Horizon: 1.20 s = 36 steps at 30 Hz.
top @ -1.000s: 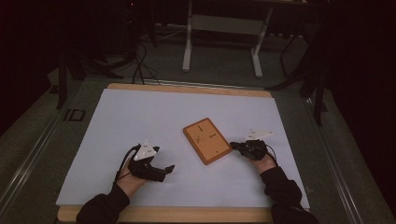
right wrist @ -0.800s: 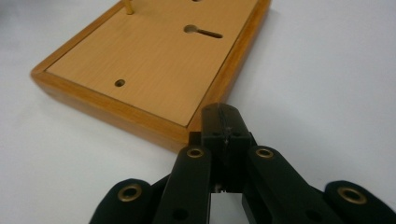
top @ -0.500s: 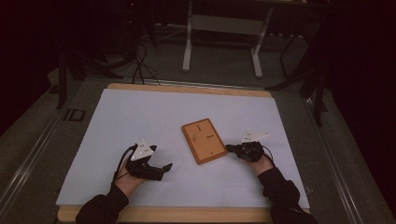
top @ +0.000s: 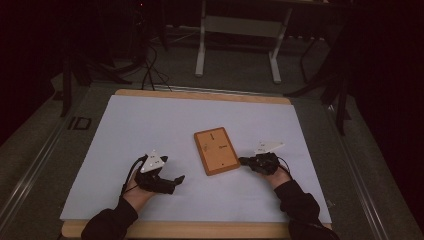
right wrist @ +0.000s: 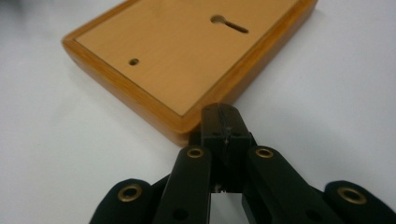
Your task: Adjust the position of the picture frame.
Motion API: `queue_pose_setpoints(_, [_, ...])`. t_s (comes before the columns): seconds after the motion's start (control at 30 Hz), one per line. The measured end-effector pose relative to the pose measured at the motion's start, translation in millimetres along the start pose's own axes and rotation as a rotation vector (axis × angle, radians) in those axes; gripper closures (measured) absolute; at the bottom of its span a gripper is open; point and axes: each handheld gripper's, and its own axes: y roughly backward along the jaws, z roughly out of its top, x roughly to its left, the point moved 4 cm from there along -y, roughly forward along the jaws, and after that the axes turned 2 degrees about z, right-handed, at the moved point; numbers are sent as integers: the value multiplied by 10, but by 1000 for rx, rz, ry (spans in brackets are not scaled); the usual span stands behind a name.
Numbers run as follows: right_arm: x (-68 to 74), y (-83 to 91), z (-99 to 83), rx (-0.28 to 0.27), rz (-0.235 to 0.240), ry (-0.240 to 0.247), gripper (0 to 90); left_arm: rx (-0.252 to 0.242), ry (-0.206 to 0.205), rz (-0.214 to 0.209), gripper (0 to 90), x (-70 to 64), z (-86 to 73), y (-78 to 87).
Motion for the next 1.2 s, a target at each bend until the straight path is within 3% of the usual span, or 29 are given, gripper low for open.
queue_pose_setpoints(0.3, [68, 9, 38, -1, 36, 1, 900, -1, -6, 1, 71, -3, 4, -1])
queue_pose_setpoints(0.67, [205, -87, 116, 21, 68, 54, 900, 1, -7, -3, 71, -13, 3, -5])
queue_pose_setpoints(1.2, [381, -249, 240, 28, 119, 91, 900, 0, -4, -7, 71, -17, -7, -13])
